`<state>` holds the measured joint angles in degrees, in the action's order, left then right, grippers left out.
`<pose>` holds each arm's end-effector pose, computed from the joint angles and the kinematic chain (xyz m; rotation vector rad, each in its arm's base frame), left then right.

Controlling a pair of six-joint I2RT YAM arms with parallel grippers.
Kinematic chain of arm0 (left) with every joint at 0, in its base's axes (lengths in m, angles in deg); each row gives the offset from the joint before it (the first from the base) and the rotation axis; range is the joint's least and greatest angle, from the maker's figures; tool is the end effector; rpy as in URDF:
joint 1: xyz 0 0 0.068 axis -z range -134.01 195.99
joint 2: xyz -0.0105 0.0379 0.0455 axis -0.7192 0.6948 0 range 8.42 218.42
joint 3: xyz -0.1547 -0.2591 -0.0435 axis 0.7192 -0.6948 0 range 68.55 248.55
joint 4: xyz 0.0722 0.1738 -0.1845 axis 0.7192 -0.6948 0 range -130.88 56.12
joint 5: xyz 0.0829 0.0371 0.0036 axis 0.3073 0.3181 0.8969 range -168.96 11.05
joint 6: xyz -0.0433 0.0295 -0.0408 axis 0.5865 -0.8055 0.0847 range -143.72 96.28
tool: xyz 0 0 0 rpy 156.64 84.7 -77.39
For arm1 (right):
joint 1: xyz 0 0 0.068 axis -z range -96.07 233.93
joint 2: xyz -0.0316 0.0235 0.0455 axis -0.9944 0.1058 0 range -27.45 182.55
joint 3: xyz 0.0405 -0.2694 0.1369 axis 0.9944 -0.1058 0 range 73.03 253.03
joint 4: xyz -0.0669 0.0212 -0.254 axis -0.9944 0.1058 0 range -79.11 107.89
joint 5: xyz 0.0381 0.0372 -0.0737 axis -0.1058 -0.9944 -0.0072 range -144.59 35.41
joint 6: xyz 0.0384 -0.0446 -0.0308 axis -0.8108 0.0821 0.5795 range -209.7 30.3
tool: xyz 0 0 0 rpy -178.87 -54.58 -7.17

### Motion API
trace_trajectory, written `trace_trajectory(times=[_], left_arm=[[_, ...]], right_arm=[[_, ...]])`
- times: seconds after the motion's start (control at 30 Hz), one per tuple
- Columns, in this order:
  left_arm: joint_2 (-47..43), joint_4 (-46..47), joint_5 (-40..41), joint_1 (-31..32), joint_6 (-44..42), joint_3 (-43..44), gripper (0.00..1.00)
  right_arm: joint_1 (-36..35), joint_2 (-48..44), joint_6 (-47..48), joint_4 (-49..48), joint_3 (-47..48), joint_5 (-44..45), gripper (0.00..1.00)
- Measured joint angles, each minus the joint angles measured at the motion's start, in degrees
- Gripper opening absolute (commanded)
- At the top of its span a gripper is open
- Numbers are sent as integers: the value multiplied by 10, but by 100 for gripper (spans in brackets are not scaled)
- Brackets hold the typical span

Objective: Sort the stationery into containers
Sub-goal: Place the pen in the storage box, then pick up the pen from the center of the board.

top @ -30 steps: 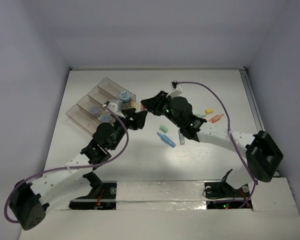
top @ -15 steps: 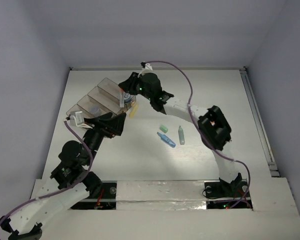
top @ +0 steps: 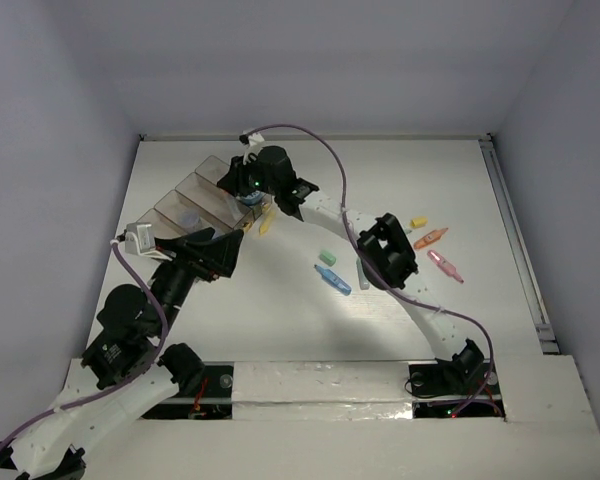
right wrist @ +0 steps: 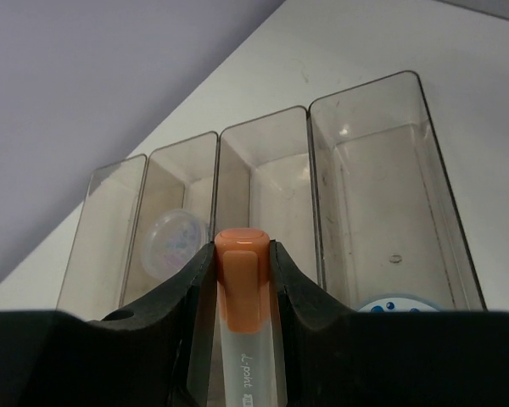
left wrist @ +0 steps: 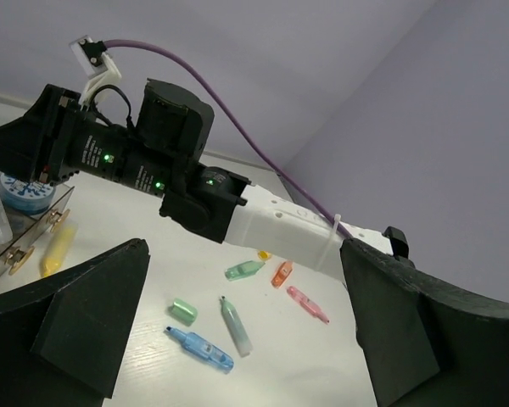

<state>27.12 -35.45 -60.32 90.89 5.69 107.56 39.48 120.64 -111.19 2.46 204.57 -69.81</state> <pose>0.0593 -0.0353 0.3906 -0.1180 1.3103 -0.9130 0.4542 0.4648 0.2400 -0.5685 1.7400 1.0623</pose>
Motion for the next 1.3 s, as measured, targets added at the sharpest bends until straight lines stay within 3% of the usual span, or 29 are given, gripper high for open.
trace_trajectory(times=[0.03,0.13,0.17,0.2,0.27,0.37,0.53,0.63,0.77,0.83,1.03,1.13,1.2,1.3], left_arm=[[-1,-1,0,0,0,0,96],[-5,-3,0,0,0,0,95],[-7,-4,0,0,0,0,95],[-9,-4,0,0,0,0,95],[-10,-4,0,0,0,0,95],[-9,-5,0,0,0,-1,95],[-7,2,-2,0,1,-6,95],[5,15,-9,0,5,-15,93],[41,49,-31,0,14,-33,85],[69,73,-48,0,19,-46,81],[174,164,-110,0,34,-87,61],[239,215,-149,1,39,-96,51],[284,247,-177,1,41,-99,39],[333,283,-208,4,41,-106,32]], right_arm=[[-1,2,6,2,0,-3,7],[-7,9,19,4,1,-11,34],[-10,12,22,4,1,-14,52],[-13,15,21,7,1,-17,60],[-18,16,27,10,1,-20,74],[-22,15,31,3,1,-22,82],[-24,-36,33,-4,-63,-16,83],[-24,-120,37,-26,-162,-2,72],[-24,-289,44,-59,-352,48,10],[-21,-371,36,-74,-444,89,1],[49,-587,-43,-57,-715,189,1],[126,-656,-83,3,-811,244,10],[171,-702,-101,49,-859,285,20],[229,-757,-120,104,-902,319,37]])
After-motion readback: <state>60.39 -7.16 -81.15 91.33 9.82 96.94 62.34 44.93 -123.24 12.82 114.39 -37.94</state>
